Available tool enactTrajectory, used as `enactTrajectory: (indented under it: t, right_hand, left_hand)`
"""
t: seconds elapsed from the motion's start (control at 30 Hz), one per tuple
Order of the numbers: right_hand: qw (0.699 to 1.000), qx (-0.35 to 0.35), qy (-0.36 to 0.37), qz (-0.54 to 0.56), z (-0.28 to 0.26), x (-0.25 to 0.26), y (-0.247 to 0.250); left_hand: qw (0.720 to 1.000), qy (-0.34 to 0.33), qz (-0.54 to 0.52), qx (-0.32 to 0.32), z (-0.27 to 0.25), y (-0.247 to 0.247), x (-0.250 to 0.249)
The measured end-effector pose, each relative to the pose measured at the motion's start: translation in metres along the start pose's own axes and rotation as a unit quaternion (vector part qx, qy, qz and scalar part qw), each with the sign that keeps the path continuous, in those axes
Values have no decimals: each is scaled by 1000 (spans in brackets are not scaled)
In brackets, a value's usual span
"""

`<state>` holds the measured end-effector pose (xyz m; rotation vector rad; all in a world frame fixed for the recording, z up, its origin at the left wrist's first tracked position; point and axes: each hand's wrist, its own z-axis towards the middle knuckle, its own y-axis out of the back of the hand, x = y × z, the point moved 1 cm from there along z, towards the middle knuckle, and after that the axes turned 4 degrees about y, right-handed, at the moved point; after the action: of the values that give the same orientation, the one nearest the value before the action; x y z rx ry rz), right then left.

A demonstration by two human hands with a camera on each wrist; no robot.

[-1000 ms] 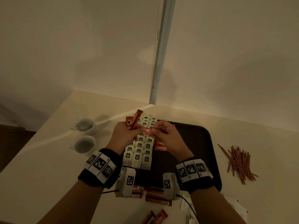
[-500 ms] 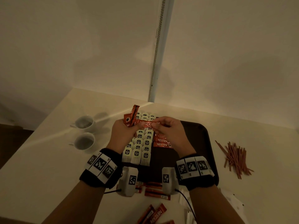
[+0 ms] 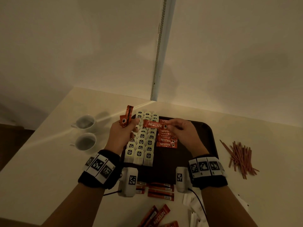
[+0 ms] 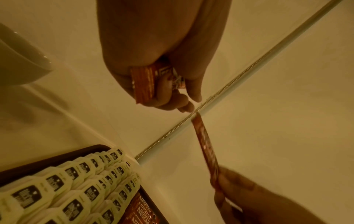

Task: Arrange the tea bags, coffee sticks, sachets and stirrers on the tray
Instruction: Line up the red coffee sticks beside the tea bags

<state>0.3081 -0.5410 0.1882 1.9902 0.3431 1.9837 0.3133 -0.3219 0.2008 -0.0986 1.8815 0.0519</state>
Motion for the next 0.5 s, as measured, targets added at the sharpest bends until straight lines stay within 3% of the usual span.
enactTrajectory:
  t: [0.2, 0.37, 0.5]
  right_hand:
    - [987, 5, -69, -146, 0, -65, 14]
    - [976, 20, -161, -144, -10, -108, 3]
    - [971, -3, -193, -139, -10, -121, -5]
  left_hand:
    - [999, 36, -16, 14, 4, 12, 1]
    - [998, 55, -15, 19, 5, 11, 3]
    - [998, 61, -1, 25, 7, 10, 6]
